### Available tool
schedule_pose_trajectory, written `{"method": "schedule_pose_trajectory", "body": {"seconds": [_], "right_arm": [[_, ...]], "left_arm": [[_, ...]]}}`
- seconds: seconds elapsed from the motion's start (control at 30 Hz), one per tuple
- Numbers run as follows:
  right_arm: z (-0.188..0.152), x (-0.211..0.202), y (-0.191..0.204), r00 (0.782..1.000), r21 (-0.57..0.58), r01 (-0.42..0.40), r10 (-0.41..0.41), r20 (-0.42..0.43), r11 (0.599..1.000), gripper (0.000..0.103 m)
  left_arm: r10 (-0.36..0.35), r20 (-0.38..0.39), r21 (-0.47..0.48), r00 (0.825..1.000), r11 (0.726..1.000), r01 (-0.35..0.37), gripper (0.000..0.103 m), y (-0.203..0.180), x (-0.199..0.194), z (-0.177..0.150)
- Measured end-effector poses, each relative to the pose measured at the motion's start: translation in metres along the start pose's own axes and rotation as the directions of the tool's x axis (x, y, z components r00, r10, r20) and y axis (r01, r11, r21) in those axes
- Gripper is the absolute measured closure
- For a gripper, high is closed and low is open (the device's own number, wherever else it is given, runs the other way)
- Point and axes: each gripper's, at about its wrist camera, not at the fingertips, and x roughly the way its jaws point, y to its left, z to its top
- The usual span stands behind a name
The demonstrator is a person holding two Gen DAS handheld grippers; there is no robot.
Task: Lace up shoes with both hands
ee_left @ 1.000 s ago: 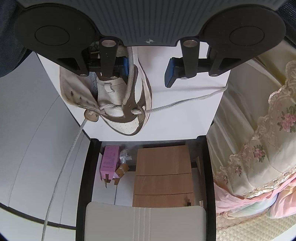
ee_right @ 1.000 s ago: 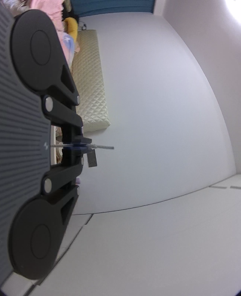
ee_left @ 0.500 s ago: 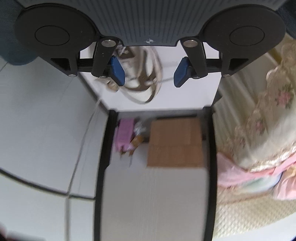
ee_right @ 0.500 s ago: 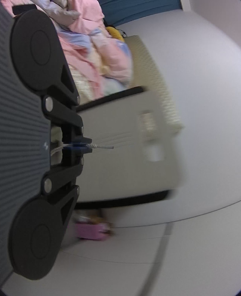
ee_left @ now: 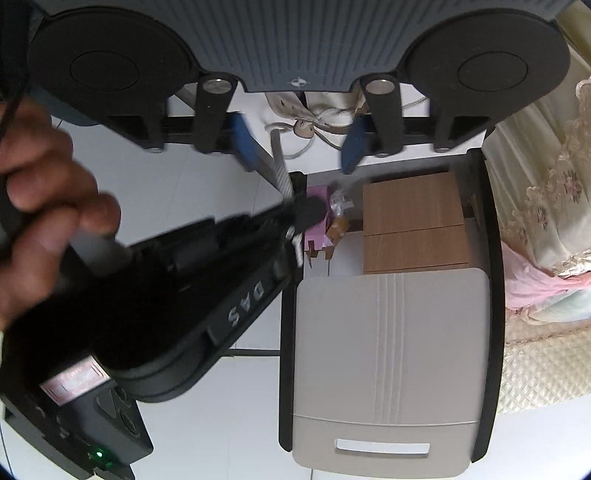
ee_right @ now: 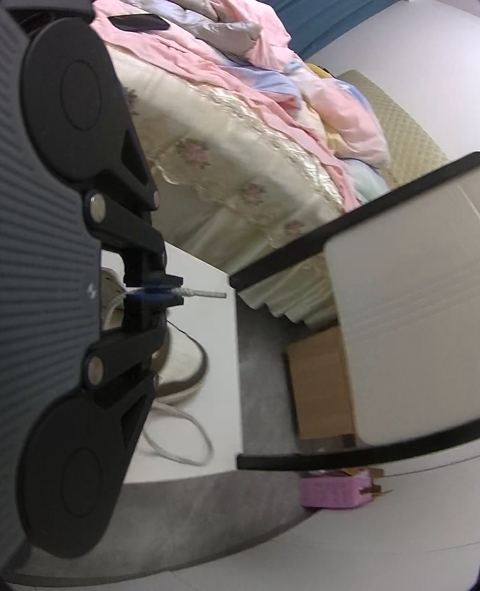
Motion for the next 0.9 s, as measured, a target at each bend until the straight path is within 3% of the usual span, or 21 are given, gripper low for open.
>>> {"method": "schedule_pose_trajectory", "body": {"seconds": [0.17,0.2,0.47,0.57,0.67,0.73,0.8,0.9], "right_arm": [[-0.015,-0.001,-0.001,1.0,0.013,-0.025,0.025,-0.017,1.0,0.099],[-0.017,-0.002,-0.001,0.999,0.017,-0.033,0.033,-0.017,0.999,0.099],[-0.025,-0.01,0.007,0.998,-0.018,-0.061,0.062,0.004,0.998,0.096],[-0.025,-0.015,0.01,0.997,-0.025,-0.071,0.071,0.031,0.997,0.051],[-0.025,-0.021,0.011,0.994,-0.035,-0.092,0.094,0.062,0.995,0.052],[-0.027,-0.023,0.01,0.994,-0.03,-0.078,0.08,0.076,0.997,0.058],[-0.029,-0.024,0.007,0.993,-0.002,-0.078,0.078,0.091,0.997,0.073],[-0.034,-0.023,0.003,0.989,0.011,-0.105,0.104,0.101,0.994,0.08]], "left_arm": [[0.003,-0.006,-0.033,1.0,0.999,-0.004,0.084,0.006,0.007,-0.001],[0.004,-0.007,-0.039,1.0,0.999,-0.004,0.095,0.007,0.009,-0.001],[0.014,-0.028,-0.093,1.0,0.996,-0.017,0.099,0.017,0.02,-0.002],[0.017,-0.037,-0.105,0.999,0.994,-0.021,0.099,0.019,0.024,-0.002],[0.018,-0.033,-0.111,0.999,0.994,-0.021,0.099,0.019,0.023,0.001],[0.018,-0.04,-0.126,0.999,0.992,-0.023,0.099,0.025,0.022,0.001],[0.024,-0.044,-0.138,0.999,0.99,-0.03,0.099,0.028,0.023,0.001],[0.029,-0.047,-0.153,0.998,0.988,-0.036,0.099,0.029,0.02,0.001]]}}
